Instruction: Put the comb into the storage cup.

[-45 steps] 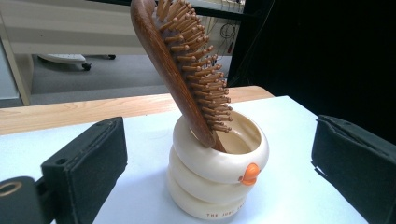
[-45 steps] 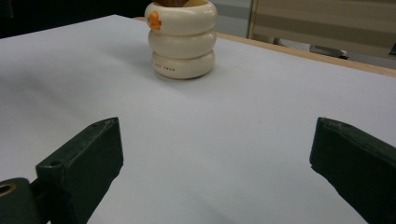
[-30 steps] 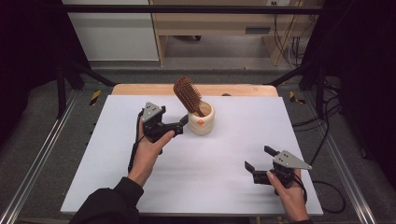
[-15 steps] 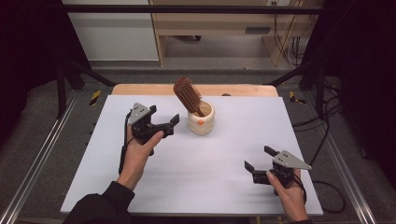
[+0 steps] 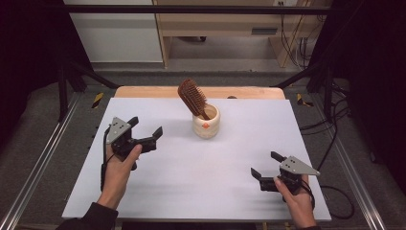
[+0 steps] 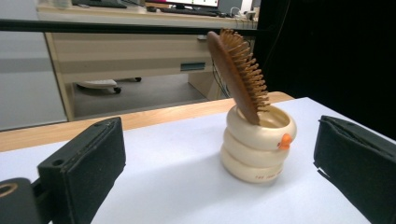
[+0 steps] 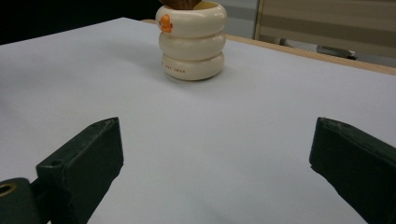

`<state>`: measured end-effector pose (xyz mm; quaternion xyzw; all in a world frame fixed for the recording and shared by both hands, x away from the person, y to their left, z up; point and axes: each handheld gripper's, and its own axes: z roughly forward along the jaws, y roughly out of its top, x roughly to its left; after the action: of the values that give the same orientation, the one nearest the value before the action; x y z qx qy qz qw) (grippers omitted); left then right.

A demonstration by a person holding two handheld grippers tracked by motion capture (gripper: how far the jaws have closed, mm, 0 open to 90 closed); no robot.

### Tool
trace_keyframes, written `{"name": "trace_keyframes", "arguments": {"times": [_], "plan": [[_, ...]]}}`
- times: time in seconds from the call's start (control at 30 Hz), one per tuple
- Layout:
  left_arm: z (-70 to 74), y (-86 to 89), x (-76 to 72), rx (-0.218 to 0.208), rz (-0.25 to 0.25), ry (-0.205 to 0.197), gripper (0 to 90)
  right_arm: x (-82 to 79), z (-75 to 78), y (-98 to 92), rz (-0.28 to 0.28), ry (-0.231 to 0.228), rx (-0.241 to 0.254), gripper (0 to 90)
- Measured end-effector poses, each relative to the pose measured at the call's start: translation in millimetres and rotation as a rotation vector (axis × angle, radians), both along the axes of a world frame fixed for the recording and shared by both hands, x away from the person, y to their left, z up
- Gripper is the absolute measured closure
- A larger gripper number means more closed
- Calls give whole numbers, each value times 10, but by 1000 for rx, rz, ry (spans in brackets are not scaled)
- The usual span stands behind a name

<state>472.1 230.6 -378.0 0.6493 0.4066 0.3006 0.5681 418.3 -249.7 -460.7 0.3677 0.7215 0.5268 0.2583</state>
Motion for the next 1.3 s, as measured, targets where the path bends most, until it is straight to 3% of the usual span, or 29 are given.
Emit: {"name": "trace_keyframes", "arguments": {"times": [0.17, 0.27, 0.67, 0.97, 1.3], "plan": [[-3, 220, -128, 3, 11, -22, 19, -10, 4, -8, 5, -1, 7, 35], [-23, 352, -214, 29, 21, -36, 17, -13, 2, -5, 8, 1, 3, 38], [-124, 776, -417, 50, 61, -43, 17, -37, -7, 17, 27, 3, -8, 40], [-271, 952, -498, 80, 74, -47, 18, -43, -7, 7, 27, 4, -4, 40], [-457, 1003, -534, 71, 76, -24, 19, -49, -8, -2, 29, 2, -5, 40]]}}
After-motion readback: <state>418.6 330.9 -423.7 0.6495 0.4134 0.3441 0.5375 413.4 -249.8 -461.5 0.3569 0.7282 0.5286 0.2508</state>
